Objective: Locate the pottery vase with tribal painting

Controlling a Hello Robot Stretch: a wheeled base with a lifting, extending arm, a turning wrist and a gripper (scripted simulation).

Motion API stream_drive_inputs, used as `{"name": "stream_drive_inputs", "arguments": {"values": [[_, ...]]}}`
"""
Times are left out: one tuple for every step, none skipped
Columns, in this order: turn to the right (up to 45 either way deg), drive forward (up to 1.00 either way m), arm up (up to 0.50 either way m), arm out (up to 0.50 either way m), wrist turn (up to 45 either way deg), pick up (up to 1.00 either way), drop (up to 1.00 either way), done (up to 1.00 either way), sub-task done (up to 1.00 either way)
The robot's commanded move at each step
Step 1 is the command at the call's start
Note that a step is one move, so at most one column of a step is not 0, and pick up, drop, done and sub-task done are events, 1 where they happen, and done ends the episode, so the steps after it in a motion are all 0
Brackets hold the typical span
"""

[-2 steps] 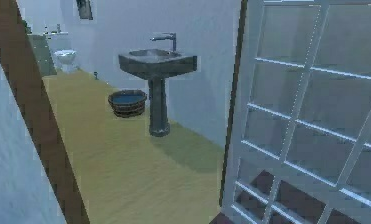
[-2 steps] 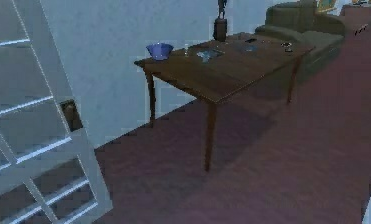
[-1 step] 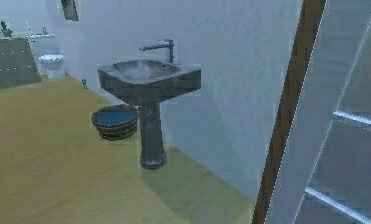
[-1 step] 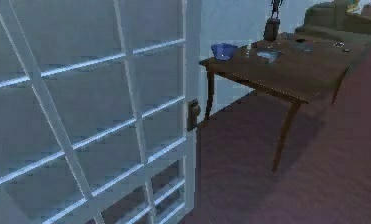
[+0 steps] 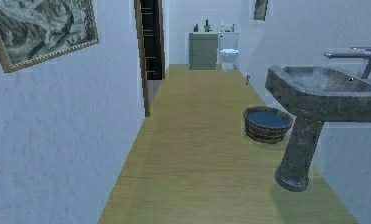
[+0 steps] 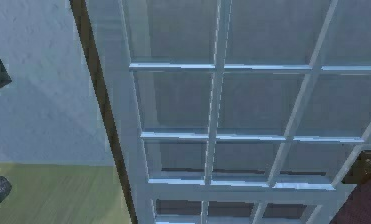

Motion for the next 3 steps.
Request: {"name": "stream_drive_inputs", "arguments": {"values": [[-3.0,0.00,0.00,0.00,0.0,0.00,0.00,0.00,0.00],[45.0,0.00,0.00,0.00,0.0,0.00,0.00,0.00,0.00],[45.0,0.00,0.00,0.00,0.0,0.00,0.00,0.00,0.00]]}}
